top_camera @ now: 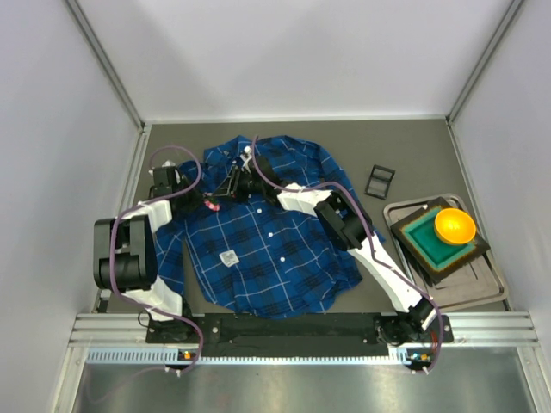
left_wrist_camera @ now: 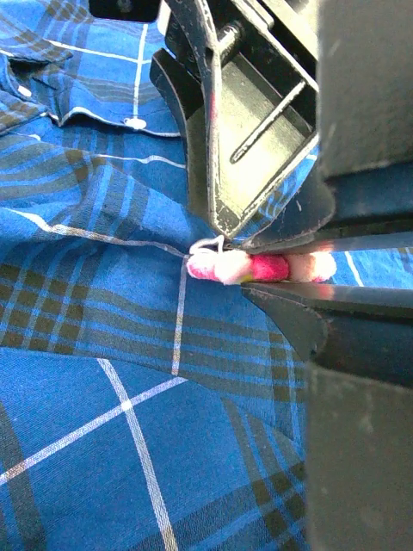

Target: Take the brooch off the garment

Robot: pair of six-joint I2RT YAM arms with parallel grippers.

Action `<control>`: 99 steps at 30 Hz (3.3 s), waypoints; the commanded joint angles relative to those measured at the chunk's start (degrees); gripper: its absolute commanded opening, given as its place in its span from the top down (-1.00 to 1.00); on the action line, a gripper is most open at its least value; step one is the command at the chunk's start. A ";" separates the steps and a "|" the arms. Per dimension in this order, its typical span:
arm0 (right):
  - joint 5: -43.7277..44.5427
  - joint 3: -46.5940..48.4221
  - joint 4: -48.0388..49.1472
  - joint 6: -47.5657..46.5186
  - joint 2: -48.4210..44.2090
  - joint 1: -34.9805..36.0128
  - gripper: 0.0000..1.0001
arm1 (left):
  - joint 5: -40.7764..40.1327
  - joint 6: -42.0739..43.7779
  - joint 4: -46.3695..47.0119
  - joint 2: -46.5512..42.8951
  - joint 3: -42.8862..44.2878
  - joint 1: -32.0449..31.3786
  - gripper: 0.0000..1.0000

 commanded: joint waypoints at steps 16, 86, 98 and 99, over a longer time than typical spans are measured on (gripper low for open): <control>-4.37 -2.42 -2.04 2.20 -2.27 -0.96 0.06 | -1.96 8.71 3.82 -2.95 -1.65 -1.47 1.00; 3.19 -7.78 -8.53 -7.47 -6.49 -3.16 -0.22 | -11.70 7.21 -26.76 7.60 17.06 -2.17 1.00; 11.10 -7.52 -13.02 -8.17 -5.79 -3.16 -0.18 | -41.64 9.31 -41.96 15.94 33.23 -17.11 1.00; 11.45 -7.43 -13.37 -8.08 -5.70 -3.16 -0.19 | -43.86 9.49 -43.45 17.60 36.12 -17.99 1.00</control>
